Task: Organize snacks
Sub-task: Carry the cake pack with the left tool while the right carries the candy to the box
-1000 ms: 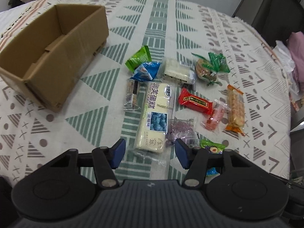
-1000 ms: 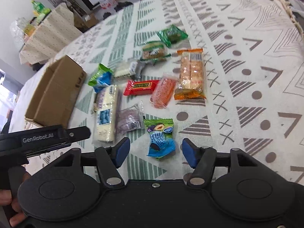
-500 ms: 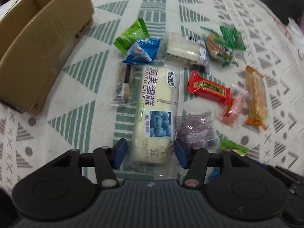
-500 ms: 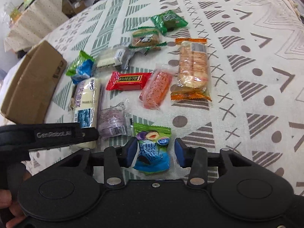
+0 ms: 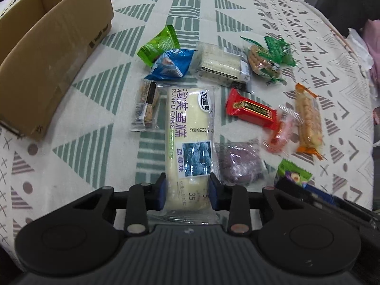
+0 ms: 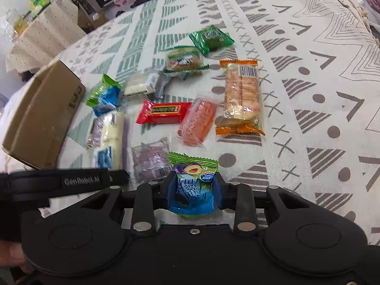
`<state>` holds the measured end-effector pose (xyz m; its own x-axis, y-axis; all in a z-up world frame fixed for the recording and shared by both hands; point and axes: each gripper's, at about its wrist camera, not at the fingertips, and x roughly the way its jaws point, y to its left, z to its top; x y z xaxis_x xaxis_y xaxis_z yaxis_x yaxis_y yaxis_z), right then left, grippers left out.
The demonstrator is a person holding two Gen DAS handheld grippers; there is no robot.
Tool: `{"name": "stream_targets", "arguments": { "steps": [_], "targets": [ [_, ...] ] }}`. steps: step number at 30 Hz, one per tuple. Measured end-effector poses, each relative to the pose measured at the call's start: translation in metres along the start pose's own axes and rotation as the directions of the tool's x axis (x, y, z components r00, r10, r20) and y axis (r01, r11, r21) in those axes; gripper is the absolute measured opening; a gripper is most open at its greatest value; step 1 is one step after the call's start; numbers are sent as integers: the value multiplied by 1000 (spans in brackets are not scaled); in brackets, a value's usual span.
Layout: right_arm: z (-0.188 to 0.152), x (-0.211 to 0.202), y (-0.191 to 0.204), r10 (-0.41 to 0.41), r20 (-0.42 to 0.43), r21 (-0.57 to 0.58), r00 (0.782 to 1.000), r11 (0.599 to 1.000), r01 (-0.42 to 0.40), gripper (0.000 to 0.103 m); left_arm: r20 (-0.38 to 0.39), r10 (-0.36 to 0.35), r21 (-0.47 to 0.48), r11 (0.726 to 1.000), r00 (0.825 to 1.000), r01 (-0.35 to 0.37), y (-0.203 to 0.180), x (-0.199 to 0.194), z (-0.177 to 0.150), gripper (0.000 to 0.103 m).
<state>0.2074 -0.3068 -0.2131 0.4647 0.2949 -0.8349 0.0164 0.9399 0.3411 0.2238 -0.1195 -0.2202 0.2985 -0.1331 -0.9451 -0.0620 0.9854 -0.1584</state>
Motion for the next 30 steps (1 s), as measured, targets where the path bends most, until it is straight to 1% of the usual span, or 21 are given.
{"name": "stream_targets", "arguments": {
  "steps": [3, 6, 10, 12, 15, 19, 23, 30],
  "targets": [
    [-2, -9, 3, -20, 42, -3, 999, 1000, 20, 31, 36, -12, 27, 1000, 999, 11, -4, -12, -5, 34],
    [-2, -19, 7, -19, 64, -10, 998, 1000, 20, 31, 79, -18, 47, 999, 997, 14, -9, -24, -7, 33],
    [5, -35, 13, -29, 103, 0, 994, 1000, 29, 31, 129, -48, 41, 998, 991, 43, -8, -40, -5, 33],
    [10, -42, 16, -32, 128, 2, 991, 999, 32, 31, 176, -55, 38, 998, 983, 49, -7, -51, -4, 33],
    [15, -52, 23, -26, 156, -5, 987, 1000, 27, 31, 241, -50, 55, 998, 969, 38, -8, -64, -5, 33],
    [20, -68, 34, -25, 199, -12, 980, 1000, 28, 31, 276, -65, 36, 998, 959, 57, 0, -76, -1, 33],
    [25, -81, 46, -25, 238, -27, 971, 999, 32, 31, 313, -94, 15, 995, 945, 94, 10, -92, 5, 33],
    [32, -98, 71, -5, 299, -79, 954, 996, 29, 31, 386, -100, -26, 993, 917, 118, 31, -117, 14, 33]
  ]
}}
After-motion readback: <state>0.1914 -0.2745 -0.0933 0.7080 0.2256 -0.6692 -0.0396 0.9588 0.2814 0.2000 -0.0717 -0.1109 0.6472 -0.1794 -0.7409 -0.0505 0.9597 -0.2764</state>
